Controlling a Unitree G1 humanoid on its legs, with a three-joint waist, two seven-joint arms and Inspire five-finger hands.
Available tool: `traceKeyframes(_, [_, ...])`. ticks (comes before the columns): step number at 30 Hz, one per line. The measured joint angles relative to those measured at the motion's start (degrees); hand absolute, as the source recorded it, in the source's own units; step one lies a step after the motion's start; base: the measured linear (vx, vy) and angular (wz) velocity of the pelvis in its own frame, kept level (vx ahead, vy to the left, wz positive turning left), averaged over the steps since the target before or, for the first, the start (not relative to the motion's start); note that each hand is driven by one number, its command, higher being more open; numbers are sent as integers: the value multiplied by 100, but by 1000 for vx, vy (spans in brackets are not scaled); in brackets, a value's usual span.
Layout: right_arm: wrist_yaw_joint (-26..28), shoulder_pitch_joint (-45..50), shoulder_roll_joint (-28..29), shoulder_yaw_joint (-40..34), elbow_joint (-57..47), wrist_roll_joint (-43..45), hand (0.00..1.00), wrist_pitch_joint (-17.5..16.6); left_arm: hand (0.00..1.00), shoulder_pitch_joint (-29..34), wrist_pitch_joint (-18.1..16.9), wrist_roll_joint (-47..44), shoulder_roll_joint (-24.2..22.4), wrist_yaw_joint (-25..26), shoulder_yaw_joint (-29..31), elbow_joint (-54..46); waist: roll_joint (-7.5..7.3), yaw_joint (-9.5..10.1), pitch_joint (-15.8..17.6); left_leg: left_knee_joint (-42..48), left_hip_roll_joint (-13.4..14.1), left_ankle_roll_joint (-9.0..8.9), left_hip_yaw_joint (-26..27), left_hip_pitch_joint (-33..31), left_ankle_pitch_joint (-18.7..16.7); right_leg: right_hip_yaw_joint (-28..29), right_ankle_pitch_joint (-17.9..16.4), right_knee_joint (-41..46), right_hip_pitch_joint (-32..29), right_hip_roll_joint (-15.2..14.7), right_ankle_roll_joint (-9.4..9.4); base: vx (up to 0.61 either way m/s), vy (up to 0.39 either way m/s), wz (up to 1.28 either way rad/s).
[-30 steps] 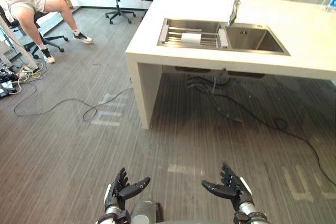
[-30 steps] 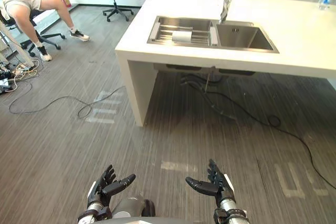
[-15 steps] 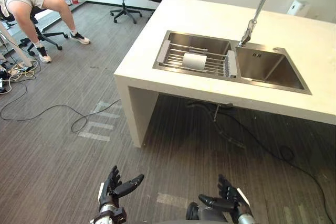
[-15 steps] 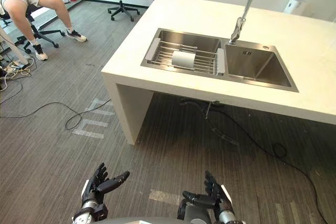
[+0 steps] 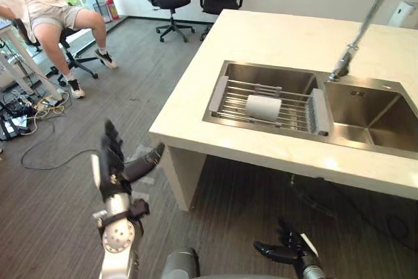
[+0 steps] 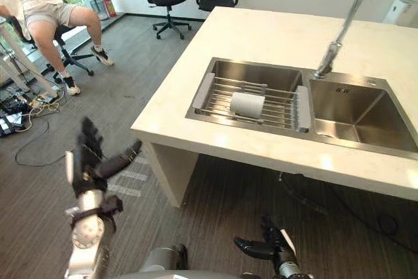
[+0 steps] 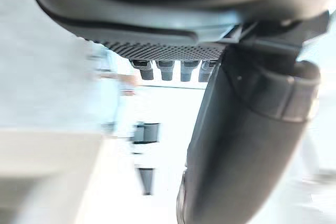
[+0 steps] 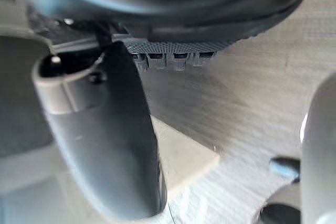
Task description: Walk over to the sink, pick up the cup, carry it to the dishwasher, place the cup inside the dishwasher, then close the dishwasher door
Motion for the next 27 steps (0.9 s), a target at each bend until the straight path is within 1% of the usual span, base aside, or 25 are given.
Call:
traceKeyframes(1, [-26,0,31,-1,1,0,100,0,100,31,-1,9,-13,-2,6,-224,-3,12,-2,20,-41,20,17,10,-61,79,2,-1,5,-33,0,185,143,5])
traceKeyframes(3, [-48,57,94,7,3,-10,100,-10,100,223,-36,95,-16,-117,-45,-821,6,49,-9,172,-88,38,62,95,-383,213,11,59,115,-87,11,173,133,-9])
traceKeyframes(4, [-48,137,146,6,2,-12,100,-46,100,311,-69,140,-15,-220,-102,-1040,-16,77,-22,239,-84,43,97,193,-581,239,22,276,121,-122,27,165,94,-15])
traceKeyframes(5, [-44,216,170,5,2,-14,100,-101,100,347,-72,184,-8,-307,-159,-1168,-39,78,-30,249,-88,53,114,275,-641,273,42,626,14,-175,56,133,59,-16])
traceKeyframes(6, [-23,317,182,5,3,-47,100,-171,100,357,-75,312,35,-412,-216,-1280,-87,78,-55,236,-90,52,158,363,-707,378,156,1353,-326,-273,141,126,53,-16])
traceKeyframes(7, [6,368,185,-3,15,-108,100,-214,100,356,-65,454,111,-471,-239,-1346,-142,68,-72,206,-93,55,200,429,-739,456,310,1923,-646,-356,165,106,42,-22])
traceKeyframes(8, [53,415,193,-17,64,-138,100,-271,100,356,-36,618,233,-502,-279,-1395,-215,48,-69,104,-107,58,245,557,-745,477,570,2439,-909,-457,170,185,36,-21])
traceKeyframes(9, [118,477,200,-69,190,-220,100,-341,100,355,41,732,393,-577,-362,-1398,-257,-5,-87,-77,-96,63,251,777,-741,474,978,2890,-1089,-518,162,165,5,-16])
traceKeyframes(10, [141,541,193,-76,275,-280,100,-375,100,355,85,770,507,-603,-482,-1350,-209,-61,-100,-218,-30,54,246,939,-741,475,919,3032,-1142,-486,160,204,-21,-12])
traceKeyframes(11, [159,589,194,-77,297,-319,100,-413,100,354,115,802,568,-602,-511,-1314,-212,-93,-123,-305,14,33,247,1036,-739,458,719,3016,-1180,-445,127,167,-64,-14])
traceKeyframes(12, [224,625,190,-80,271,-353,100,-558,100,310,180,826,693,-597,-589,-1194,-214,-192,-151,-511,130,-43,250,1209,-715,295,357,2793,-1355,-333,108,167,-83,-13])
traceKeyframes(14, [305,659,191,-85,260,-352,100,-685,100,210,224,809,819,-606,-630,-971,-204,-305,-157,-656,270,-131,250,1304,-723,122,256,2249,-1590,-183,85,161,-142,-11])
traceKeyframes(15, [367,650,190,-85,202,-352,100,-731,100,161,268,773,907,-605,-625,-792,-200,-358,-159,-689,376,-203,250,1347,-726,99,259,1776,-1794,-69,86,243,-255,-7])
traceKeyframes(16, [391,668,189,-42,118,-372,100,-741,100,149,294,700,990,-605,-626,-628,-241,-411,-189,-649,445,-355,248,1357,-798,154,483,1094,-1853,89,51,264,-278,-1])
traceKeyframes(17, [399,709,194,-6,111,-402,100,-749,100,161,303,685,1035,-604,-614,-582,-320,-440,-225,-604,436,-441,232,1358,-848,192,821,684,-1852,119,-58,276,-277,16])
traceKeyframes(18, [408,703,149,6,227,-443,100,-712,100,157,307,607,977,-629,-624,-387,-322,-491,-285,-426,521,-613,120,1380,-973,159,1024,577,-1811,180,-203,256,-220,18])
traceKeyframes(19, [407,705,111,-5,262,-441,100,-679,100,187,373,562,889,-661,-648,-303,-205,-492,-341,-430,638,-625,47,1391,-969,97,1001,549,-1750,306,-233,332,-260,7])
traceKeyframes(20, [406,707,66,-16,221,-438,100,-681,100,260,405,467,823,-689,-654,-259,-109,-453,-428,-521,775,-689,20,1450,-932,63,834,489,-1723,467,-322,336,-239,0])
traceKeyframes(21, [428,658,39,-8,190,-438,100,-680,100,265,404,472,796,-692,-663,-234,-44,-452,-395,-431,879,-709,-33,1443,-865,-17,704,474,-1661,564,-404,313,-253,1])
traceKeyframes(22, [432,649,33,-9,191,-438,100,-674,100,269,404,491,781,-694,-687,-209,-27,-452,-385,-244,933,-704,-88,1372,-828,-61,656,455,-1606,601,-425,271,-262,21])
traceKeyframes(23, [446,654,7,-11,192,-438,100,-666,100,270,402,518,739,-688,-736,-162,21,-450,-336,472,1020,-615,-296,1098,-723,-147,572,359,-1394,679,-477,222,-242,15])
traceKeyframes(24, [475,673,-86,-11,191,-440,100,-660,100,280,400,612,670,-688,-740,-156,108,-422,-259,1422,1160,-481,-458,754,-470,-180,526,212,-1115,810,-548,223,-225,8])
traceKeyframes(25, [481,692,-130,-12,191,-440,100,-658,100,280,394,630,662,-689,-740,-155,144,-383,-233,1847,1216,-414,-520,573,-248,-178,498,131,-974,865,-595,253,-178,-13])
traceKeyframes(26, [490,767,-233,-12,190,-431,100,-657,100,285,344,803,699,-692,-737,-153,114,-277,-217,2435,1232,-338,-513,252,-217,-143,412,-47,-715,885,-733,204,-113,-13])
traceKeyframes(27, [491,771,-251,-15,188,-428,100,-659,100,284,327,836,715,-692,-738,-153,116,-273,-219,2421,1214,-330,-476,214,-245,-144,412,-84,-675,881,-735,242,-95,-11])
